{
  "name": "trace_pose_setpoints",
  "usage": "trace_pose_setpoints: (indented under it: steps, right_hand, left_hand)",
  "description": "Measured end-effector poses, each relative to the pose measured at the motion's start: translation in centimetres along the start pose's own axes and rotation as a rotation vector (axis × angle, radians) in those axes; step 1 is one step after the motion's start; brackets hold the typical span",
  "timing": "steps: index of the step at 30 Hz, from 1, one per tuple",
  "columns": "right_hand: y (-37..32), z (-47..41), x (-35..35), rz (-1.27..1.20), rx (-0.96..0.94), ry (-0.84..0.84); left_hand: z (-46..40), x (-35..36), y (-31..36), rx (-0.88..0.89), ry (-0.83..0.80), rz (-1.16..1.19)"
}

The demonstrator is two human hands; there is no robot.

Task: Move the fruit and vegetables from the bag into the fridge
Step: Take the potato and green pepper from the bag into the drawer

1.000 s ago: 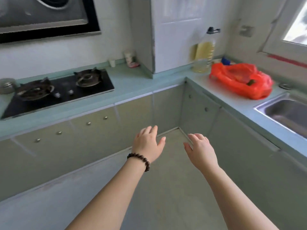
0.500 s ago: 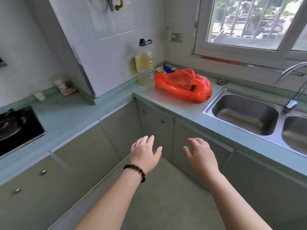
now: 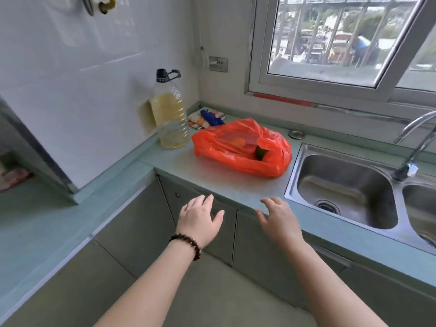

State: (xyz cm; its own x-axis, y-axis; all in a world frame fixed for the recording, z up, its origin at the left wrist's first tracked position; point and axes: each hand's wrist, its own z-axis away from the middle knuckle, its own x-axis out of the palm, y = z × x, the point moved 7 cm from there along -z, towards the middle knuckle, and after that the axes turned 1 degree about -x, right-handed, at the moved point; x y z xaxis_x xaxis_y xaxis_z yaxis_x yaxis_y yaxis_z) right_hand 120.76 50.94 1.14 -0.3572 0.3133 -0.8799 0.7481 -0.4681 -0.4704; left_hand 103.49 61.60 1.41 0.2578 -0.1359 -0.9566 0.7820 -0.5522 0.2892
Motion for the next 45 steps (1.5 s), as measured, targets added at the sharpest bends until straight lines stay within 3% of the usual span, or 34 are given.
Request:
trace_pose_setpoints:
  steps: [14,22,30,39,45]
  right_hand:
    - [-0.1,-15.1,3.1,0.042,0.137,0.045]
    - [2.2,-24.8,4.1,0.115,0.052,0.181]
    - [7.0,-32.6,5.8,0.294,0.105,0.039]
    - [14.6,-36.9,5.5,0.303,0.276,-0.019]
    - [18.1,-39.8,5.6,0.228,0.382,-0.040]
  left_hand:
    - [-19.1,1.3,-1.0,0.190,-0.074,0.048]
    - [-29.7,4.5,1.7,0.303,-0.105,0.008]
    - [-38.7,6.2,3.8,0.376,-0.087,-0.003]
    - [-46.3,11.6,2.9,0.421,-0.289,-0.192]
    - [-50.7,14.1,2.6,0.453,-0.444,-0.064]
